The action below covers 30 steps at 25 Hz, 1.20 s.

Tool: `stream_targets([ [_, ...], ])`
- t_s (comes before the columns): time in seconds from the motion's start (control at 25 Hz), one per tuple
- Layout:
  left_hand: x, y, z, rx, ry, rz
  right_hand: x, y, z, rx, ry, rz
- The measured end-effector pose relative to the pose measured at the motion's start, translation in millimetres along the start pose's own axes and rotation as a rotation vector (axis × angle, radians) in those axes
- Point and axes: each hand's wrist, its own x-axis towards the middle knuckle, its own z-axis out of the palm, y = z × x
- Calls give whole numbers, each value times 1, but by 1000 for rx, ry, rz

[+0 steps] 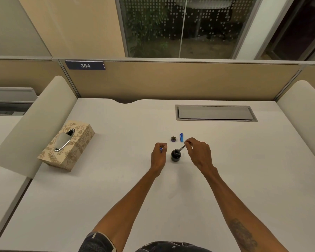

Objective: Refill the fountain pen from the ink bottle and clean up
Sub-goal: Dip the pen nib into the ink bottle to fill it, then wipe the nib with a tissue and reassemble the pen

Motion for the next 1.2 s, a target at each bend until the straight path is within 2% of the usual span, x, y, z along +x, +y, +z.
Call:
stream_targets([
  [0.12,0,0,-2,-19,12,-9,-1,6,2,175,26,265],
  [0.28,1,1,-3,-53,34,-22,-4,17,2,806,88,757],
  [0.4,0,2,-1,-81,39,-20,-8,21,-3,1163,8,966],
  [0.52,0,6,2,-104,19,12,-11,17,-6,1439,-86,990],
  [0.72,0,25,7,-114,-64,108,-8,-1,-1,1744,-206,899],
  [0.92,6,44,3,-167,-57,163,-2,-29,11,1806,-328,853],
  [1.2,10,48,-31,-259,49,146,3,-70,36,1861,-477,839],
])
